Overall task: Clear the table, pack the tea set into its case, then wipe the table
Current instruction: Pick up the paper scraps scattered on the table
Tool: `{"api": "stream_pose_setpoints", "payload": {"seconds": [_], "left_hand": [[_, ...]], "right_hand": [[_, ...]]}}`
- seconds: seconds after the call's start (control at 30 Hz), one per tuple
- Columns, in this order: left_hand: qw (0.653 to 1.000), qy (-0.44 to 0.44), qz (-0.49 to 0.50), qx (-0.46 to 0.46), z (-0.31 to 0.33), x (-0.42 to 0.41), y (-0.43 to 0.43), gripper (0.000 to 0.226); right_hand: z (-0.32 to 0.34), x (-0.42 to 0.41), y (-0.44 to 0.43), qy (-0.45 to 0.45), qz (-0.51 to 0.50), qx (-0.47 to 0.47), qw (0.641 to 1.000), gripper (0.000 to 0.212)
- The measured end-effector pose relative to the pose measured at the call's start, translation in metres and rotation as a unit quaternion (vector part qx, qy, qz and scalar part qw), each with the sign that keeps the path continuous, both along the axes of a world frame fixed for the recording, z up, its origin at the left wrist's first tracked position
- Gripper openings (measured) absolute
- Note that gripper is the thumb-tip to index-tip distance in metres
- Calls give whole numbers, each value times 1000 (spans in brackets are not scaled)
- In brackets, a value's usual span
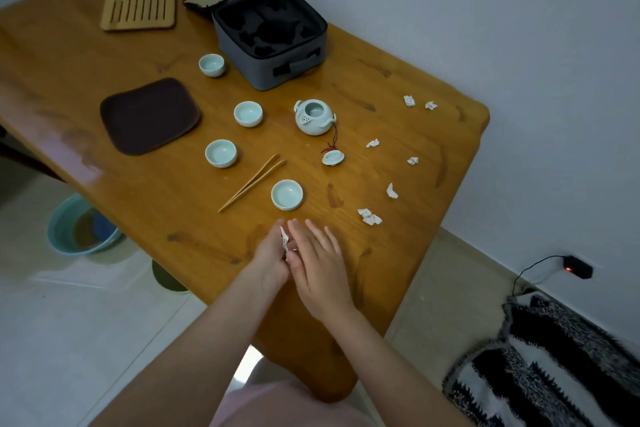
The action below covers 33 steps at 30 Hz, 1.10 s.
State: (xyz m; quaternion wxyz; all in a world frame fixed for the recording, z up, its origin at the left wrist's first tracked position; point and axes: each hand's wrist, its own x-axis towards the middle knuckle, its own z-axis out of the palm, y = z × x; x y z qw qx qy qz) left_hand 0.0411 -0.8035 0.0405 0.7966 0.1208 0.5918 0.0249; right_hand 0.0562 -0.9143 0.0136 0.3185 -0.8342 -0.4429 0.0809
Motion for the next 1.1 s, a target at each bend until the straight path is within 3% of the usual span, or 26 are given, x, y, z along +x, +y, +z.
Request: {"api": "stream_pose_setpoints", "payload": {"seconds": [0.1,0.17,0.3,0.43,0.53,0.6,0.7,0.77,0.83,0.93,1.03,1.1], "left_hand": [[998,-13,55,3,-12,3,2,40],[998,-9,59,11,-16,-1,2,38],[998,20,43,33,-22,-8,1,33],[997,31,27,59,-26,-12,-2,31],[994,43,-1,98,-25,-15,-5,29],[988,63,-33,136,-24,-17,-7,28],[982,79,-51,163,-23,-15,-10,29],[984,86,-55,146,-23,-12,-12,28],[990,81,-48,106,-23,-8,-13,25],[997,57,-28,53,-25,-5,-12,24],[995,60,-41,67,-31,-5,-5,26],[993,69,-39,87,-33,-3,0,33]], "right_hand": [[1,7,-15,21,-103,27,994,52],[4,16,-27,-2,-126,-37,991,42],[2,22,-44,15,-42,-241,970,31],[-4,12,-38,8,-5,-286,958,15],[-11,10,-29,24,-27,-256,966,17],[-5,10,-21,108,-99,-167,975,11],[14,13,-6,297,-213,14,931,4],[20,14,4,339,-218,41,914,2],[19,12,12,304,-202,17,931,3],[13,8,16,183,-138,-47,972,10],[15,9,15,63,-24,-74,995,22],[16,13,13,52,25,-65,996,25]]}}
